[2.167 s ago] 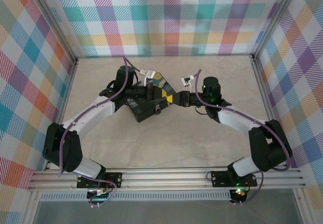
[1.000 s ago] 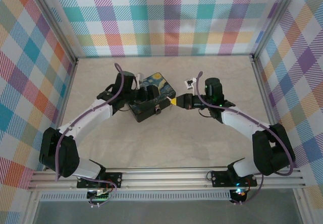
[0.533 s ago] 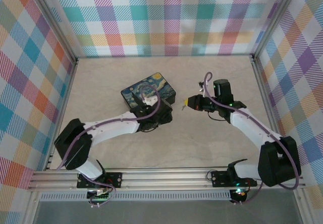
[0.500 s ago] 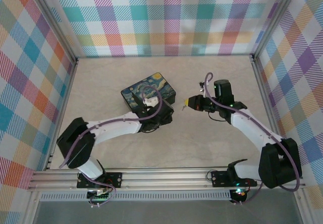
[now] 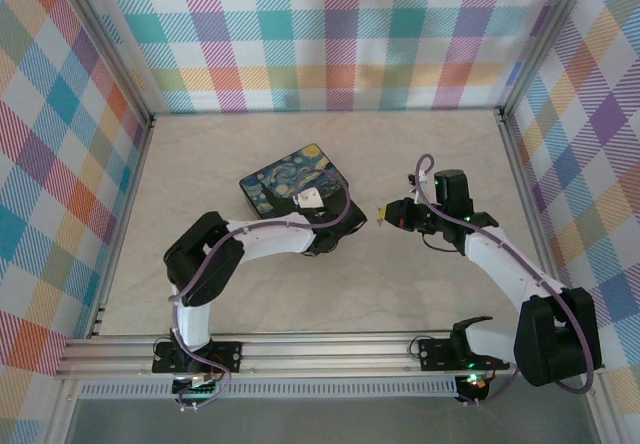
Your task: Unlock the padlock with the key
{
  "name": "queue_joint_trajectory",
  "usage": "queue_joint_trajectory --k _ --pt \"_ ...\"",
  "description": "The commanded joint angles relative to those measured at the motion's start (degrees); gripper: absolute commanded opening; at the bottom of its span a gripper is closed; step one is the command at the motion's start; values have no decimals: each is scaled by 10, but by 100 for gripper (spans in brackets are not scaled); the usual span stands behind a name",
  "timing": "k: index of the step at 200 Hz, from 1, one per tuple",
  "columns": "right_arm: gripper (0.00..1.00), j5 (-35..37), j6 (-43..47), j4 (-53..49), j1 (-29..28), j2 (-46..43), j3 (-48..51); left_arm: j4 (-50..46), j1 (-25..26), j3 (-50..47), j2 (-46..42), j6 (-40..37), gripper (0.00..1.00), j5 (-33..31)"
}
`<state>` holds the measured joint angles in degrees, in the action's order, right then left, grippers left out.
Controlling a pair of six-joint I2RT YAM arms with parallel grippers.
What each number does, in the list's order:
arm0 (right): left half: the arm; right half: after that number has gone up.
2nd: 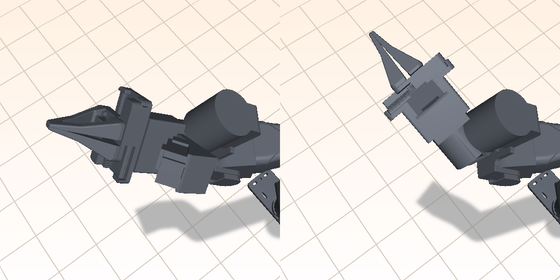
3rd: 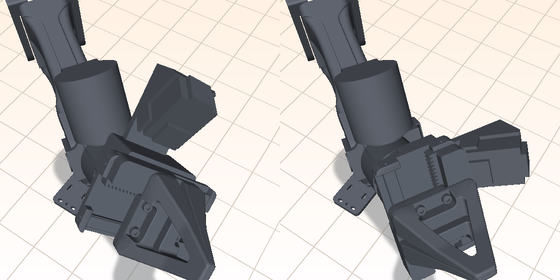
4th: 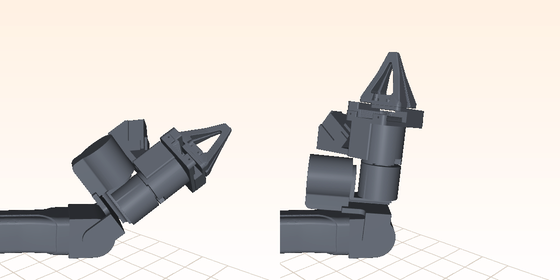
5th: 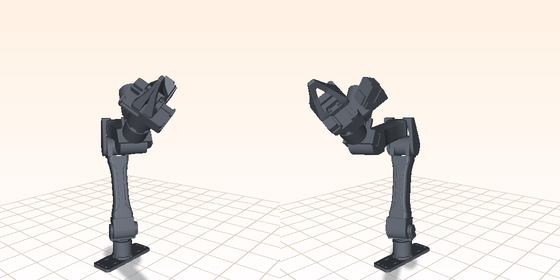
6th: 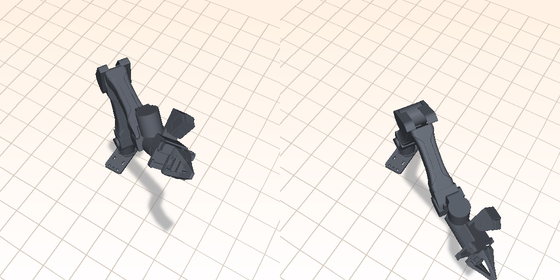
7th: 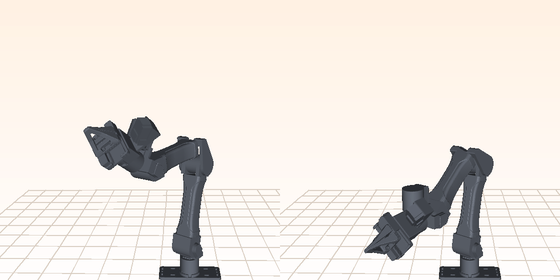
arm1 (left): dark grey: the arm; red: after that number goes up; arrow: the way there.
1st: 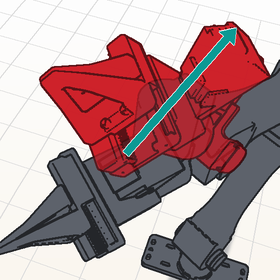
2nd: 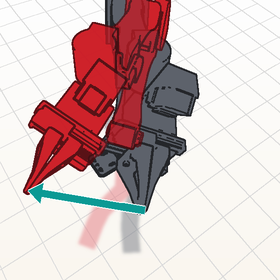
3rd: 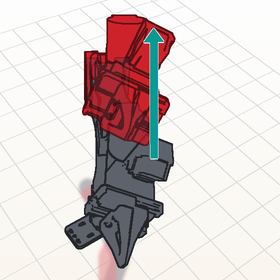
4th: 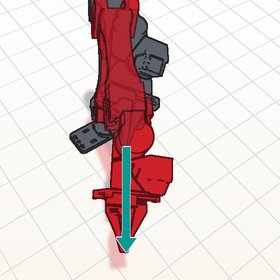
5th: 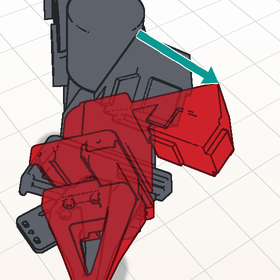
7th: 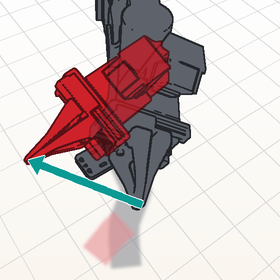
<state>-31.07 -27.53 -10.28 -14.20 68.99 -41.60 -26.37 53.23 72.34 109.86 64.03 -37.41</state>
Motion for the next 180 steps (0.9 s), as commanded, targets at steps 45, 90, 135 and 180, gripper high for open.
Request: queue_joint_trajectory --k 45,90,135,180 --pt "0 -30 22 -15 12 -5 -8 -58 2 62 64 38 63 -63" --pt "0 -37 20 -17 12 -7 -4 -98 0 95 98 72 57 -88" --pt "0 -41 23 -25 12 -11 -7 -92 -11 86 110 67 41 -81" --pt "0 -45 33 -40 13 -4 -8 -95 -22 70 78 13 32 -50"
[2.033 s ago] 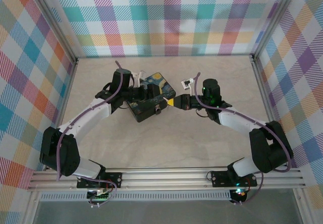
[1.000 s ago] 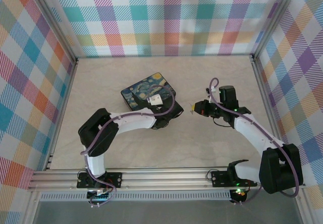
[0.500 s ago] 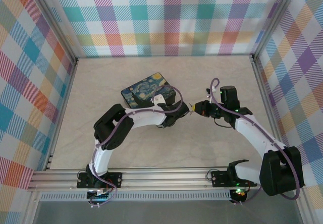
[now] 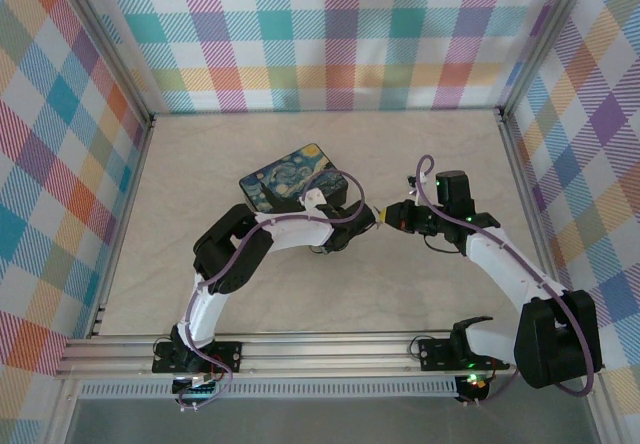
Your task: Unlock the padlock with the key
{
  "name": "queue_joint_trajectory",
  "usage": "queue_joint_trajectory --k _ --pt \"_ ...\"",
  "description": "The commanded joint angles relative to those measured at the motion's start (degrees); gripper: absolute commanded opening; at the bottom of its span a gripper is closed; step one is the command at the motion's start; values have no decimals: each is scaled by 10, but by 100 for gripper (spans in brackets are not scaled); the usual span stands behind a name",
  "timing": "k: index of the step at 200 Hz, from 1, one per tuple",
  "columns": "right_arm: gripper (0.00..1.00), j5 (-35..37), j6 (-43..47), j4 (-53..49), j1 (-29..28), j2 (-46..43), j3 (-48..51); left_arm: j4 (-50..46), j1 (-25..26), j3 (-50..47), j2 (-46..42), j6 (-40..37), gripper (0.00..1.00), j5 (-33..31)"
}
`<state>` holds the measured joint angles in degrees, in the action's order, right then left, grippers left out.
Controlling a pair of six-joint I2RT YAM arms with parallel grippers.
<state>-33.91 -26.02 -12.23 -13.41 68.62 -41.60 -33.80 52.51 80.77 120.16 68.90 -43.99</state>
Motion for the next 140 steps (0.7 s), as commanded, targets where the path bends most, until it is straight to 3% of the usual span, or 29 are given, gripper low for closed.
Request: queue_joint_trajectory --k 1,29,71,112,140 --pt "0 -17 18 -21 5 0 -8 -21 -16 -15 -27 -38 32 18" --pt "0 -23 8 -8 4 2 9 -15 -41 -23 -68 -115 23 98" --pt "0 -54 -40 47 -6 10 47 -52 -80 -1 -110 -198 20 246" --pt "0 -41 -100 112 -62 19 68 -104 -112 43 -130 -252 13 390" --pt "0 -16 -135 149 -105 29 79 -153 -120 85 -146 -284 11 426"
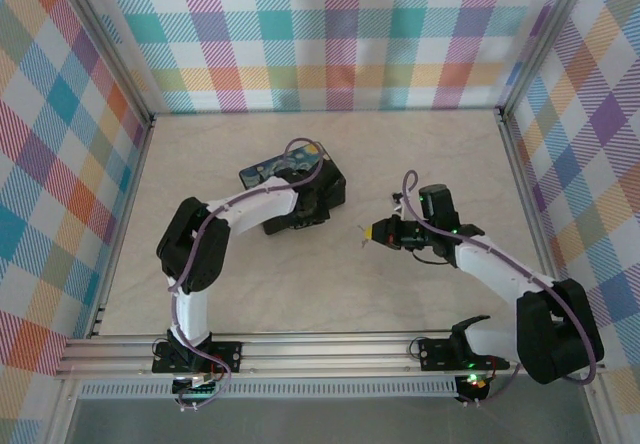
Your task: Unlock the padlock with the key
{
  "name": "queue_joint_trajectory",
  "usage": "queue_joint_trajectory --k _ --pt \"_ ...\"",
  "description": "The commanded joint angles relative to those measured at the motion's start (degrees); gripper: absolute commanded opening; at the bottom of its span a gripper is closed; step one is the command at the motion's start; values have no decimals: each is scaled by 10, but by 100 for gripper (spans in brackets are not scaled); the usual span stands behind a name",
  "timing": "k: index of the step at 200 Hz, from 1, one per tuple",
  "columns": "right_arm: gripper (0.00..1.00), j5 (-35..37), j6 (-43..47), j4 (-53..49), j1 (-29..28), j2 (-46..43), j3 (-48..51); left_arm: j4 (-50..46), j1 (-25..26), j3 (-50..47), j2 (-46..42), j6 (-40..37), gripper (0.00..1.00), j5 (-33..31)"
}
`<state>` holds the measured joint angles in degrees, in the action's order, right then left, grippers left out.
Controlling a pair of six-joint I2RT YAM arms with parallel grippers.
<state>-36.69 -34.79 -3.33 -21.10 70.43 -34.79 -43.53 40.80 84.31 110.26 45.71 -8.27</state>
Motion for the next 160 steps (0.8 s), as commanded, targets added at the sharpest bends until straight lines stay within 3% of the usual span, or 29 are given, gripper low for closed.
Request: queue_joint_trajectory --k 1,49,122,160 --pt "0 12 -49 60 -29 12 10 -58 -3 52 -48 -53 11 70" --pt "0 21 -110 135 -74 48 10 -113 -26 100 -67 -66 8 171" --pt "0 45 -178 173 -104 29 -5 -107 -78 112 -86 9 4 318" --pt "0 59 -162 110 -108 -14 -20 -154 -82 170 -77 17 4 307"
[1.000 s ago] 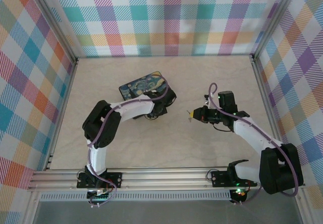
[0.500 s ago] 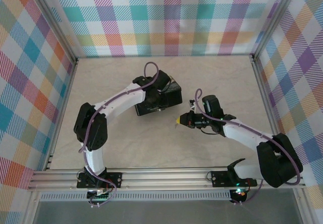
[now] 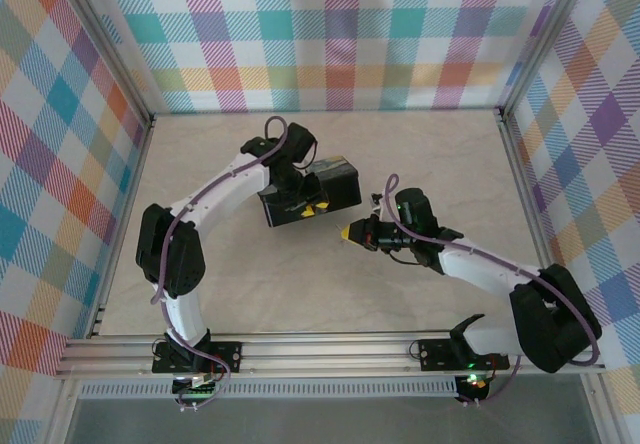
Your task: Unlock the padlock with the key
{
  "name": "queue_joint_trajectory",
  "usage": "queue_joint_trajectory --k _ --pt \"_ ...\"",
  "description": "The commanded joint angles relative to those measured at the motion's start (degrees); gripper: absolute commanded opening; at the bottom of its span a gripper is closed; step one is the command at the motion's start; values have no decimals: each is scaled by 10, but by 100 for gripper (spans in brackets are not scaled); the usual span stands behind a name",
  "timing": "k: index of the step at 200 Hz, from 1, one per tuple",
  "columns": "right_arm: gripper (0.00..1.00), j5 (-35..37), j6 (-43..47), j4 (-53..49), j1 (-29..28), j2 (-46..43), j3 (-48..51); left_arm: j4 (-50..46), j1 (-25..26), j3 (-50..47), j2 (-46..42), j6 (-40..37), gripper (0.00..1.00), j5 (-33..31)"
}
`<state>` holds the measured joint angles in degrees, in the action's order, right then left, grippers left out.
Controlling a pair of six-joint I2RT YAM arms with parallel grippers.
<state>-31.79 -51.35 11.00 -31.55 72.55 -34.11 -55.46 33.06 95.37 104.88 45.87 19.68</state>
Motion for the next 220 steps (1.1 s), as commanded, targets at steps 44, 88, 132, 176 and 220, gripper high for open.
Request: queue_joint_trajectory --k 44,88,132,176,220 --pt "0 -15 26 -107 -4 -57 -63 -42 -11 65 -27 47 5 49" --pt "0 -26 27 -111 2 -45 -82 -4 -22 36 -35 103 5 92" --pt "0 -42 -3 -28 22 -27 -56 -9 -32 43 -36 103 5 107" --pt "0 -78 0 8 36 13 -60 -16 -48 28 -43 95 5 118" --pt "0 -82 -8 54 37 56 -61 -31 -57 30 -32 81 4 111"
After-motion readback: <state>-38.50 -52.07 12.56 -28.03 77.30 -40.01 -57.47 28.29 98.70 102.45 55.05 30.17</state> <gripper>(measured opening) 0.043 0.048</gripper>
